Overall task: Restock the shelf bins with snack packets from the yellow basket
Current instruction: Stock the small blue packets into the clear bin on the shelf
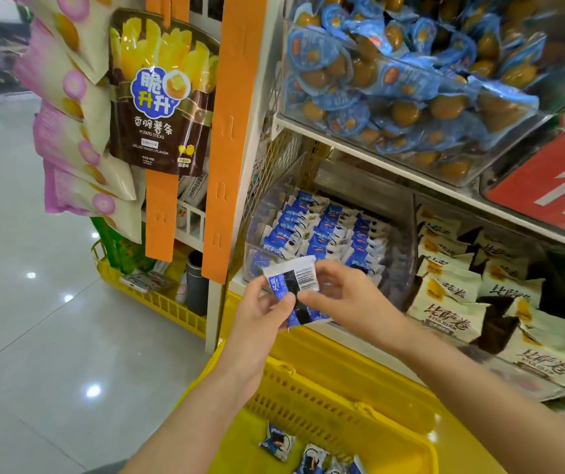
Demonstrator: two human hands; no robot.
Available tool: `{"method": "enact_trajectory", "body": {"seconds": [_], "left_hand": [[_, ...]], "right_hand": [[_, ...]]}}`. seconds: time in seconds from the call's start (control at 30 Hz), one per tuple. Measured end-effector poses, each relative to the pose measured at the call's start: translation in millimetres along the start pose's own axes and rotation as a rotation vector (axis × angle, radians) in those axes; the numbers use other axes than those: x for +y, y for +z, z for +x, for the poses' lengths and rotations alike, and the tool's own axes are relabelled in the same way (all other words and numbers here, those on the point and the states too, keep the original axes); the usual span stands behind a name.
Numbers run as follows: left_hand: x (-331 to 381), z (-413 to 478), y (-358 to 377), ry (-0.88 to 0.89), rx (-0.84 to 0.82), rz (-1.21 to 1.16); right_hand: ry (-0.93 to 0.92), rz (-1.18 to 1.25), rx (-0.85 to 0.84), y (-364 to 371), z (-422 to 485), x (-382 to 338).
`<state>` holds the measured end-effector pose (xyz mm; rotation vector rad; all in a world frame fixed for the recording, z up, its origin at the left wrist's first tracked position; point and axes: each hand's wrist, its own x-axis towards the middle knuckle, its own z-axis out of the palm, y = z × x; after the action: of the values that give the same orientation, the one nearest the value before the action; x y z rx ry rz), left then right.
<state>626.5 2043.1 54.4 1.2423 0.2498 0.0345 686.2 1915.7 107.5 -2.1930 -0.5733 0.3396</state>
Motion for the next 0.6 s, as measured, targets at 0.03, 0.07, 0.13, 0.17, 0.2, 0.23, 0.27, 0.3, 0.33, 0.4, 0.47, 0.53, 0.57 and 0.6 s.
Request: {"method": "enact_trajectory", "body": {"seconds": [0.03,0.07,0.13,0.17,0.2,0.23,0.27,0.3,0.33,0.4,0.47,0.53,0.57,0.6], "left_hand": [[-2.0,-0.7,0.7,-0.018,0.015,0.015],[-2.6,-1.1,1.1,-0.056,0.030,0.022],[-2.1,0.3,1.1,-0.184,-0.024,-0.137],[-1.1,1.9,1.1,-0.249,-0.076,-0.272],[1.1,2.4,1.0,-0.282,-0.108,-0.391],[2.1,2.8,1.1,-0.282,-0.119,-0.463],[1.5,3.5,1.6,-0.270,-0.100,-0.484],[-0.1,4.4,1.9,-0.259,-0.051,-0.469],[-1.8,5.6,1.9,-0.247,-0.002,-0.435],[-3.1,6.1,1.8,-0.210,0.018,-0.374],[-2.5,7.1,1.4,-0.151,-0.021,-0.295],[-1.0,7.8,1.1,-0.080,-0.059,-0.214],[-0.6,8.9,0.8,-0.047,-0.073,-0.186],[0.1,9.6,1.1,-0.015,-0.074,-0.162]], "right_hand": [[-0.024,-0.019,0.092,0.9,-3.3,1.0],[-0.061,-0.070,0.203,0.7,-6.9,2.0],[-0.184,-0.266,0.340,-0.2,-15.7,4.9],[-0.259,-0.383,0.326,0.1,-20.5,6.7],[-0.332,-0.475,0.266,1.3,-24.9,9.3],[-0.395,-0.530,0.185,3.1,-28.6,12.5],[-0.442,-0.556,0.105,4.7,-31.7,15.0],[-0.471,-0.559,0.050,5.6,-34.2,17.0],[-0.486,-0.545,0.037,5.8,-35.6,18.4],[-0.454,-0.467,0.115,4.7,-37.1,18.5],[-0.323,-0.344,0.233,2.2,-36.2,15.8],[-0.133,-0.152,0.226,0.4,-33.4,13.4],[-0.070,-0.052,0.190,-0.1,-31.0,13.6],[-0.033,0.036,0.151,-0.5,-28.1,14.7]]}}
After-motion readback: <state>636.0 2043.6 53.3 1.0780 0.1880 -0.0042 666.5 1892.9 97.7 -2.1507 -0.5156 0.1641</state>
